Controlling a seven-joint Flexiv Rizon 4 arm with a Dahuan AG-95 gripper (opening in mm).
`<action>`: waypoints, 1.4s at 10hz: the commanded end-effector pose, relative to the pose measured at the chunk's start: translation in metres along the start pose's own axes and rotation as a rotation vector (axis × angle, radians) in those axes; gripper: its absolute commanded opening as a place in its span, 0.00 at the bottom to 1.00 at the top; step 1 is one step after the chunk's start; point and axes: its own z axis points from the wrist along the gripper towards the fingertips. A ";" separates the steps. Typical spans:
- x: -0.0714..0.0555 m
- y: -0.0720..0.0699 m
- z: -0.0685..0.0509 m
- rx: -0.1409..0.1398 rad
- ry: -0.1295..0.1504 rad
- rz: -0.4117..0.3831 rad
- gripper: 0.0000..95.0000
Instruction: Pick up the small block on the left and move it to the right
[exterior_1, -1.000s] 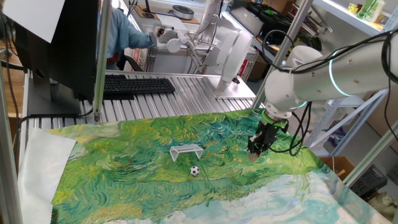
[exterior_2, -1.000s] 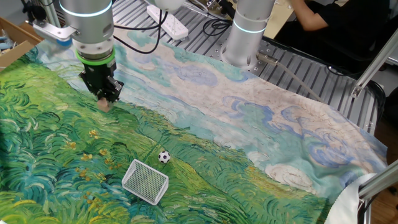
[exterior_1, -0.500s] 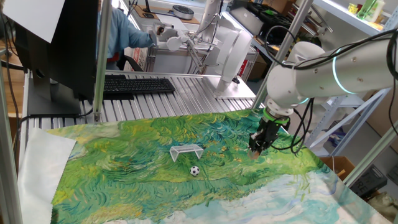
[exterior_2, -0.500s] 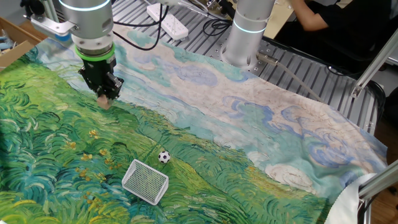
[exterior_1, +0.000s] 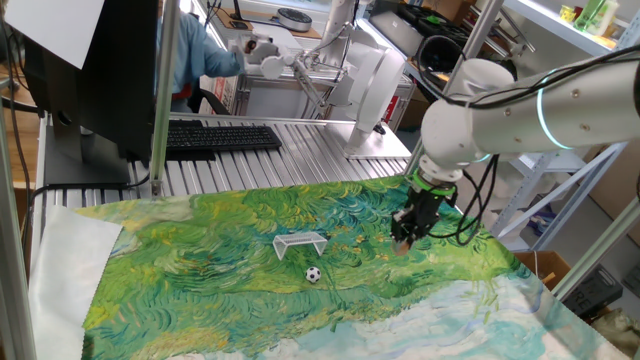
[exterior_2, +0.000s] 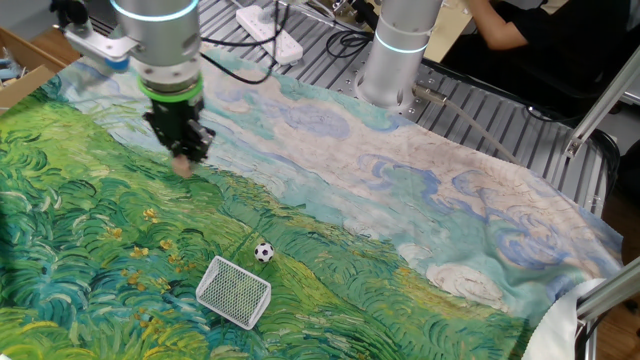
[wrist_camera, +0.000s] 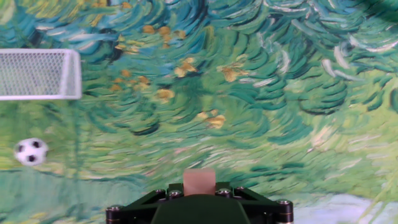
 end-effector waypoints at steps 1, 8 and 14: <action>0.001 0.010 0.008 0.000 -0.003 0.013 0.00; 0.001 0.023 0.053 -0.009 -0.013 0.041 0.00; 0.007 0.036 0.063 -0.010 -0.013 0.057 0.00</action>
